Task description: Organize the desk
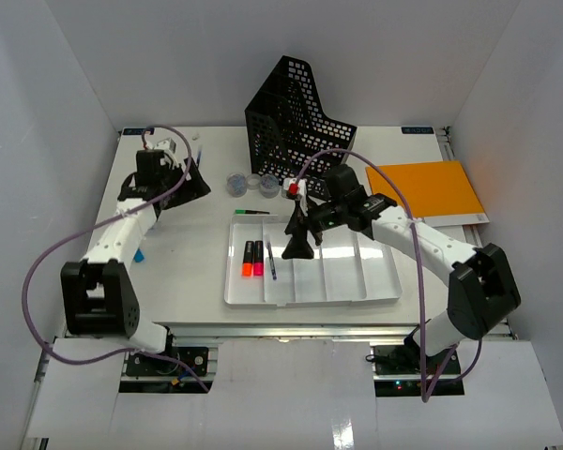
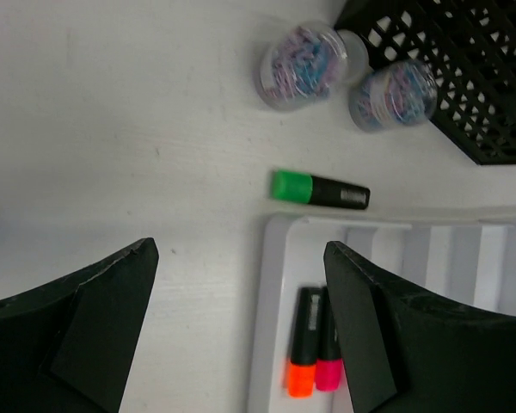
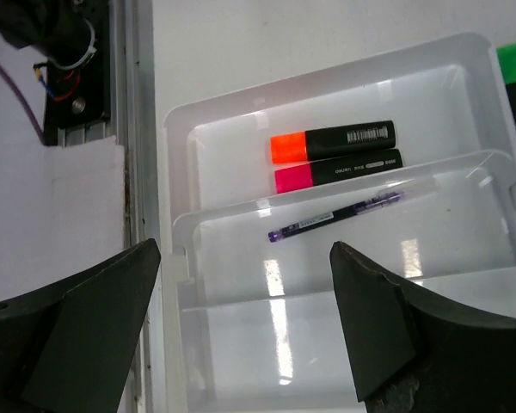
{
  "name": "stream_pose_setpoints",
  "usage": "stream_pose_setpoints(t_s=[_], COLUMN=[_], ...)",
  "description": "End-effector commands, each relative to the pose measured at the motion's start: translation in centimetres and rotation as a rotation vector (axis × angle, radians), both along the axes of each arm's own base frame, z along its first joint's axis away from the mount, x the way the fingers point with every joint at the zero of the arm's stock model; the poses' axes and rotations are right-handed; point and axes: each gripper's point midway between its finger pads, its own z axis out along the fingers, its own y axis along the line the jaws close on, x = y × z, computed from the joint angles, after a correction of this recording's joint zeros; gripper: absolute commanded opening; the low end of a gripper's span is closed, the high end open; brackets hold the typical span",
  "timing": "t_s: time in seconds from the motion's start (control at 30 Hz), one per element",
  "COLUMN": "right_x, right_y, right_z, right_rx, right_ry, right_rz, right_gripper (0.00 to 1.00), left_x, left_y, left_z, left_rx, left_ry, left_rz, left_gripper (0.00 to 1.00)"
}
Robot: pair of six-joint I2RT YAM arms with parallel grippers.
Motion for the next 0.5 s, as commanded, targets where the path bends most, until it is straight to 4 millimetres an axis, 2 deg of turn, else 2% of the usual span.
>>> stream_pose_setpoints(t_s=[0.0,0.07,0.1,0.27,0.37,0.47], right_x=[-3.2,-2.7,-2.3,-1.3,-0.2,-0.1], right_y=[-2.6,-4.3,-4.9,-7.1,-8.6,-9.3], right_z=[1.0,0.6,0.6,0.8,0.8,0.7], right_rx=[0.049,0.058,0.063,0.089,0.09,0.11], right_ry=[-0.13,-0.171,-0.188,-0.259,-0.279,-0.266], right_rz=[0.223,0.205,0.192,0.157,0.108,0.097], right_gripper=[0.87,0.87,0.87,0.87,0.87,0.87], left_x=[4.8,8.7,9.8,16.1,18.8,20.8], left_y=[0.6,2.6,3.1,4.5,5.6,6.3], left_z=[1.0,-0.8,-1.3,-4.1,-5.8,-7.1], left_rx=[0.003,0.022,0.022,0.078,0.128,0.163], left_ry=[-0.023,0.024,0.033,0.037,0.047,0.041], left_rz=[-0.055,-0.013,-0.005,0.007,0.031,0.04], left_gripper=[0.88,0.85,0.84,0.79,0.72,0.68])
